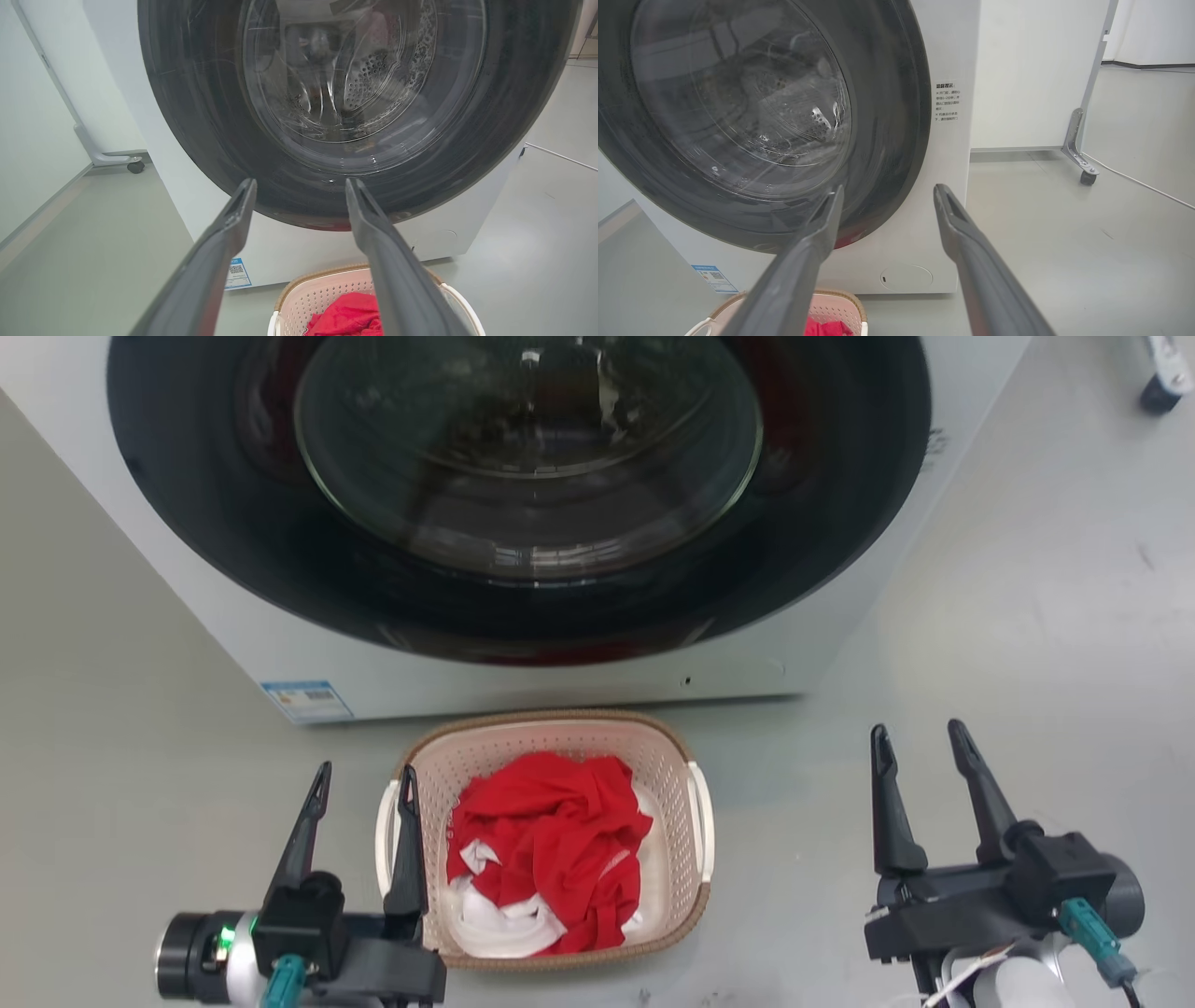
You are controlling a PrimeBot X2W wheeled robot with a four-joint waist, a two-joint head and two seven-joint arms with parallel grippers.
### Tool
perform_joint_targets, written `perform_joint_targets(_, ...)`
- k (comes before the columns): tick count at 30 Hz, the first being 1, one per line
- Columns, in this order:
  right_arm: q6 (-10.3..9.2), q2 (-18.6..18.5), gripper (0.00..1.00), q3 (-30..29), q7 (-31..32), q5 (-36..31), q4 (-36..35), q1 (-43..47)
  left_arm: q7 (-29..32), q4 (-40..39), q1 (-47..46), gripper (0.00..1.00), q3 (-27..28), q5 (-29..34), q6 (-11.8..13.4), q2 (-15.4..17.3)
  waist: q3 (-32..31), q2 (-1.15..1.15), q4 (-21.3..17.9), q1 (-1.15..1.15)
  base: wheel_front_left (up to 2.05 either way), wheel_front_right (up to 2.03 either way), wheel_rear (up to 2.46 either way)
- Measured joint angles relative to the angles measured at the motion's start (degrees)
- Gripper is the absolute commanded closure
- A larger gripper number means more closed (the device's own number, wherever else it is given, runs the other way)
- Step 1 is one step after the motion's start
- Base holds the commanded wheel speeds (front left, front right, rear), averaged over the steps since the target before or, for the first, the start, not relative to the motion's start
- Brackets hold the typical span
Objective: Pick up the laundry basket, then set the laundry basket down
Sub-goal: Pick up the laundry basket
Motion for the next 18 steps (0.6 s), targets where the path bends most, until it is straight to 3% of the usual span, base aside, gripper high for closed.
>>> perform_joint_targets(18,1.53,-0.04,0.0,0.18,-0.01,0.02,11.58,-13.74,0.29,14.73,-15.22,0.0,0.45,-1.83,-0.08,-0.7,15.03,0.01,1.61,0.0,0.0,0.0,0.0)
